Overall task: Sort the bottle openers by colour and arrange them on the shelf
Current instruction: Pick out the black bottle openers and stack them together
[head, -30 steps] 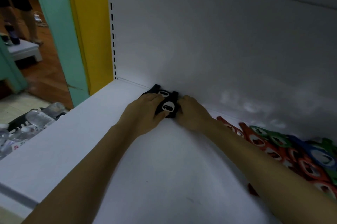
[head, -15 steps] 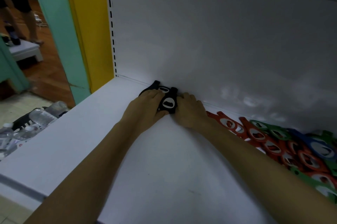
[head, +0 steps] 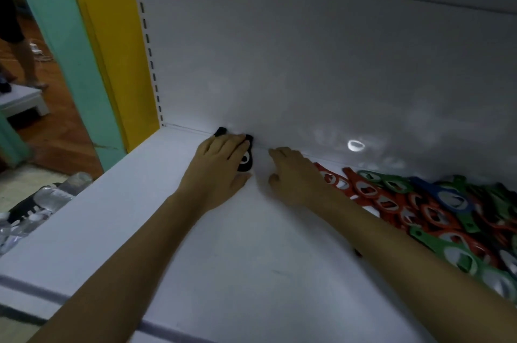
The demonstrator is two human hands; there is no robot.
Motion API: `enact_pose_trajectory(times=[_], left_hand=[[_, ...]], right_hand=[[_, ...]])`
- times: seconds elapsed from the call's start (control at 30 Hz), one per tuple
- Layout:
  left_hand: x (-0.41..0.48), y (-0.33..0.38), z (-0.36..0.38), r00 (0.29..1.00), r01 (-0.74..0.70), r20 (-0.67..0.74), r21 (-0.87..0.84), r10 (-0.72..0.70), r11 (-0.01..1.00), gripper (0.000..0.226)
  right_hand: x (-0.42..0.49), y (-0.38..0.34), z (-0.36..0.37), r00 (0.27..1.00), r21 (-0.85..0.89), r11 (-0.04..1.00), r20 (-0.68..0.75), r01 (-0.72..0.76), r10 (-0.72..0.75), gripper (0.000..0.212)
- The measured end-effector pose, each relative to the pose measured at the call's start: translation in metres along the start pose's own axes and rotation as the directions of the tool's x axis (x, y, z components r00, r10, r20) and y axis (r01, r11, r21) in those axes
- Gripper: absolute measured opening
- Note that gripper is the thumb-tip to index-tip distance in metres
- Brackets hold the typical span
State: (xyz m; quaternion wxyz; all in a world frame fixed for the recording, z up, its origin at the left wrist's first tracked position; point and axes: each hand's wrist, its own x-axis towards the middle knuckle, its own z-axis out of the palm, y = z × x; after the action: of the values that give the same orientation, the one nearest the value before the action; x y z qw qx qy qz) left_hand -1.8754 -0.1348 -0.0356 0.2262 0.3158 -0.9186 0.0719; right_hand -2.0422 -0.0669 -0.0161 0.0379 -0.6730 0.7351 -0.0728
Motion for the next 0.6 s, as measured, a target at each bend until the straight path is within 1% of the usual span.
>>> enact_pose_trajectory(times=[0.1, 0.2, 0.33, 0.43, 0.53, 0.6], left_hand=[[0.008, 0.031, 0.000, 0.987, -0.147, 0.078, 0.053, 0.142, 0.988, 0.065], [0.024, 0.073, 0.004, 0.961, -0.258, 0.115, 0.039, 0.252, 0.965, 0.070], [0.049, 0.155, 0.010, 0.912, -0.397, 0.058, -0.119, 0.405, 0.910, 0.068], [0.062, 0.222, 0.016, 0.876, -0.470, -0.009, -0.239, 0.483, 0.849, 0.065], [0.067, 0.283, 0.022, 0.850, -0.507, -0.063, -0.370, 0.523, 0.779, 0.061], [0.070, 0.316, 0.026, 0.853, -0.489, -0.089, -0.478, 0.514, 0.730, 0.058]], right_hand=[[-0.035, 0.020, -0.014, 0.995, -0.071, 0.997, -0.101, -0.019, 0.012, 0.058], [-0.081, 0.049, -0.027, 0.979, -0.088, 0.991, -0.187, -0.102, 0.084, 0.059], [-0.152, 0.095, -0.037, 0.929, -0.044, 0.965, -0.288, -0.257, 0.234, 0.059], [-0.201, 0.130, -0.042, 0.857, 0.018, 0.916, -0.347, -0.401, 0.382, 0.053], [-0.242, 0.163, -0.042, 0.783, 0.079, 0.867, -0.396, -0.491, 0.480, 0.048], [-0.263, 0.181, -0.042, 0.735, 0.118, 0.838, -0.427, -0.533, 0.527, 0.044]])
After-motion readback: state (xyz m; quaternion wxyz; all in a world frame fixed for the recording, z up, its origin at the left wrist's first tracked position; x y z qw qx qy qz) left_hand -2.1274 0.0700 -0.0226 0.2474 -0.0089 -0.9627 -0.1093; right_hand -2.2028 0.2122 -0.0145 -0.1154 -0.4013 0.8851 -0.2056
